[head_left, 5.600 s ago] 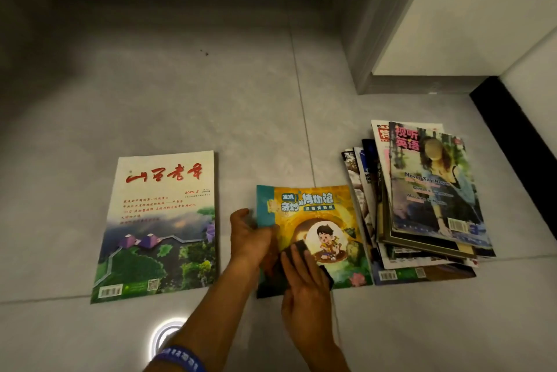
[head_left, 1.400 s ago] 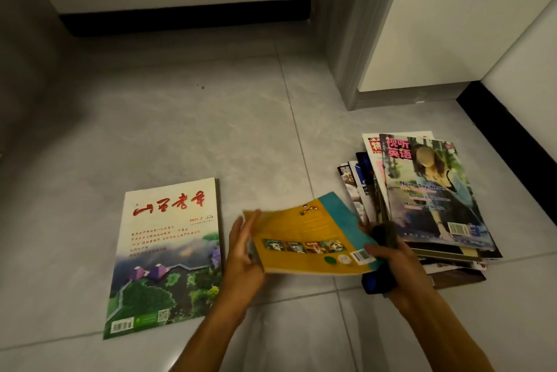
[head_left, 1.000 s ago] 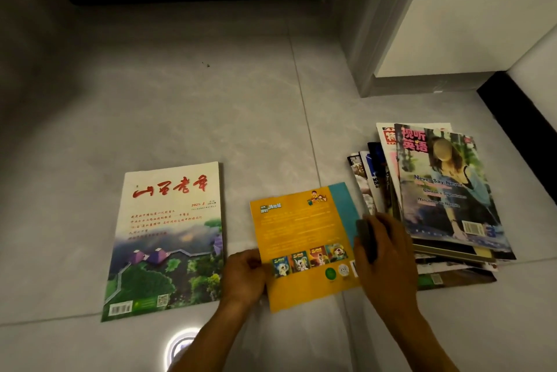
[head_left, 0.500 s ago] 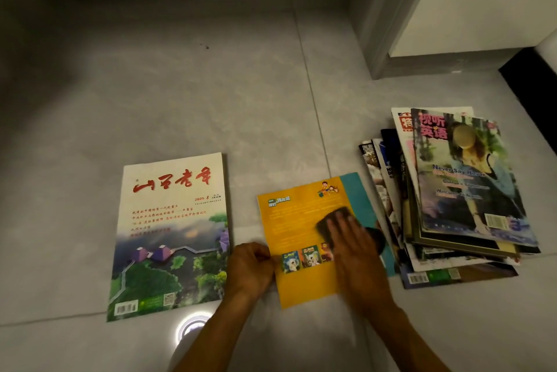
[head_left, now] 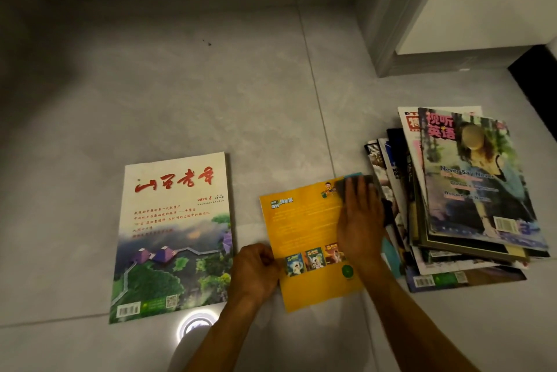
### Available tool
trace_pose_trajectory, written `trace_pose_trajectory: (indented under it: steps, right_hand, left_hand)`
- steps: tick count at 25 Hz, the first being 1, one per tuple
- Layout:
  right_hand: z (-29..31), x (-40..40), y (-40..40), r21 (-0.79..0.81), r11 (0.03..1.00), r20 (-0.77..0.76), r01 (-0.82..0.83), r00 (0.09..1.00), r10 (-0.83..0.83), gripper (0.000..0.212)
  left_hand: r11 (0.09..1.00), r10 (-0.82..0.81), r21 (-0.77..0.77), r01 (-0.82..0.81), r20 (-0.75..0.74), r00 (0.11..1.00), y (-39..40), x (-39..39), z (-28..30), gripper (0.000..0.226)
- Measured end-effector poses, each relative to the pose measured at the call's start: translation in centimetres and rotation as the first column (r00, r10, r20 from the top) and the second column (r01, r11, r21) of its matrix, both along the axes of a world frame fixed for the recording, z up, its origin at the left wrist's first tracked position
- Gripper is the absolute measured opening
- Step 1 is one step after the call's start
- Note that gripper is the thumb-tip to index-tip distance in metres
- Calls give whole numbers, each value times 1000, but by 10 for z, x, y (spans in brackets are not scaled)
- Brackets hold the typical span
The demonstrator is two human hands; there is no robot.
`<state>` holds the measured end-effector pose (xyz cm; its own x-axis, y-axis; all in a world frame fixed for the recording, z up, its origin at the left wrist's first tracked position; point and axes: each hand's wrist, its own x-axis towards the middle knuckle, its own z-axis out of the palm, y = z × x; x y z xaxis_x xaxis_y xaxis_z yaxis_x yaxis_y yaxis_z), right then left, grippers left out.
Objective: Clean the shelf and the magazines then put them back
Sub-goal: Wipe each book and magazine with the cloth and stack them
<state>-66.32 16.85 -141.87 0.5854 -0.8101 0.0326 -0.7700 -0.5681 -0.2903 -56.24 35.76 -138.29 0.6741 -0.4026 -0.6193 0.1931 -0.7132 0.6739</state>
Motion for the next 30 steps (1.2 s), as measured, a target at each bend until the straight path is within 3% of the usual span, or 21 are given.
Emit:
trace_pose_trajectory:
  steps: [1,3,5,6,8,10,13,14,16,19,21,24,26,28,30]
  right_hand:
    - [1,19,16,0,1000,9,16,1000,-16,63]
    - [3,55,62,34,967,32,-254,967,253,67]
    - [5,61,78,44,786,52,-617,787,615,68]
    - [7,51,59,20,739,83,-673,738,670,66]
    - [0,23,14,38,842,75,-539,842,535,58]
    - [-5,-4,-24,50,979,76,-200,978,196,56]
    - [-2,10,14,38,999,112,-5,994,1,60]
    - [-4,14,44,40,997,120,-71,991,66,60]
    - [-21,4,105,-71,934,100,-349,930,355,54]
    - [-38,-39,101,-248,815,75,-524,828,555,43]
    - [-32,-71,70,-226,842,16,-489,863,505,52]
    - [-17,-87,53,-54,980,119,-194,973,199,66]
    - [-10,-70,77,50,994,165,-96,982,86,59]
    - [-4,-51,117,94,969,175,-228,962,209,62]
    - [9,-40,147,108,926,103,-363,930,353,82]
  left_hand:
    - [1000,0,6,0,9,1000,-1,-1,1,11]
    - [1000,-20,12,20,34,999,-3,-2,3,14]
    - [999,-50,21,49,67,997,-2,-3,3,19]
    - [999,-45,17,44,58,997,-2,-3,2,17]
    - [1000,-1,-10,1,5,1000,0,-3,0,12]
    - [1000,18,-4,-18,-5,1000,-1,-6,-1,12]
    - [999,51,7,-51,11,999,-1,-4,2,10]
    - [999,45,0,-45,11,999,-2,-3,3,10]
    - [1000,-10,-9,10,37,999,-2,0,3,18]
    - [999,-39,-19,40,45,998,-2,1,4,24]
    - [1000,13,-26,-12,12,1000,-1,2,2,18]
    - [999,28,-24,-28,-19,999,1,0,0,14]
    - [998,46,-40,-48,-36,998,-1,-3,5,14]
    - [998,54,-34,-55,-32,998,-3,-4,10,16]
    - [996,76,-34,-78,-66,995,-4,-5,18,23]
